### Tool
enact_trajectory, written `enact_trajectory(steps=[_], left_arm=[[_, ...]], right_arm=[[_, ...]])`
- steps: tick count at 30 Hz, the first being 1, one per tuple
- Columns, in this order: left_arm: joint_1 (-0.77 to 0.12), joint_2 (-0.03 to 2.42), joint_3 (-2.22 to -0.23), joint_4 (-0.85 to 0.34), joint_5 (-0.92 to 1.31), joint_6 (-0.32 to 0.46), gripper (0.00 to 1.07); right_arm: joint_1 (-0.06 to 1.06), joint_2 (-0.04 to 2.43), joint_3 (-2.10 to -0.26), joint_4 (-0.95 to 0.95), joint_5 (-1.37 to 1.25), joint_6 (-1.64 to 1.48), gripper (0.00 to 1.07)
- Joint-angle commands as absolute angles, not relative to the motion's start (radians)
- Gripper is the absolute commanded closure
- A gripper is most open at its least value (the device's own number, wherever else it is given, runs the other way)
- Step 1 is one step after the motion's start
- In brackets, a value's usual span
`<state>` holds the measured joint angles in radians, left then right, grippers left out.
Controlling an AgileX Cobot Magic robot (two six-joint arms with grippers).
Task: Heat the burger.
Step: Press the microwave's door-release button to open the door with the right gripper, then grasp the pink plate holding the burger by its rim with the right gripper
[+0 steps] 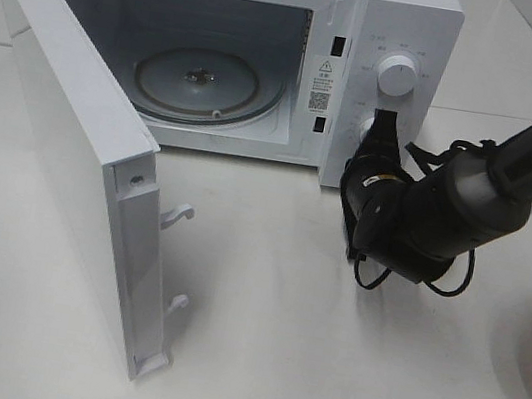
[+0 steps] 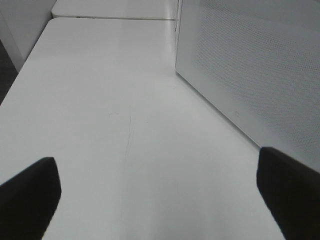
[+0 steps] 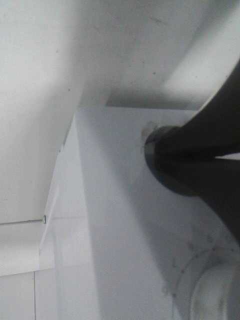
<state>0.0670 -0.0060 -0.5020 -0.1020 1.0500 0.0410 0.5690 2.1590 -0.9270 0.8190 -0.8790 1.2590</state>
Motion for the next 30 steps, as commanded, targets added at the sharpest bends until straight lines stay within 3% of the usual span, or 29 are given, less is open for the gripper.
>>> enact_trajectory(steps=[1, 20, 30], left_arm=[[0.068, -0.025, -0.499, -0.106, 1.037, 0.040, 0.07], [0.068, -0.025, -0.499, -0.106, 1.037, 0.040, 0.07], [0.068, -0.025, -0.499, -0.106, 1.037, 0.040, 0.07]], right_arm=[[0.565, 2.112, -0.916, 0.743, -0.912, 1.232, 1.07], [0.565, 1.912, -0.668, 0.684, -0.765, 1.114, 1.07], [0.563, 1.733, -0.558, 0.605, -0.553, 0.811, 1.07]])
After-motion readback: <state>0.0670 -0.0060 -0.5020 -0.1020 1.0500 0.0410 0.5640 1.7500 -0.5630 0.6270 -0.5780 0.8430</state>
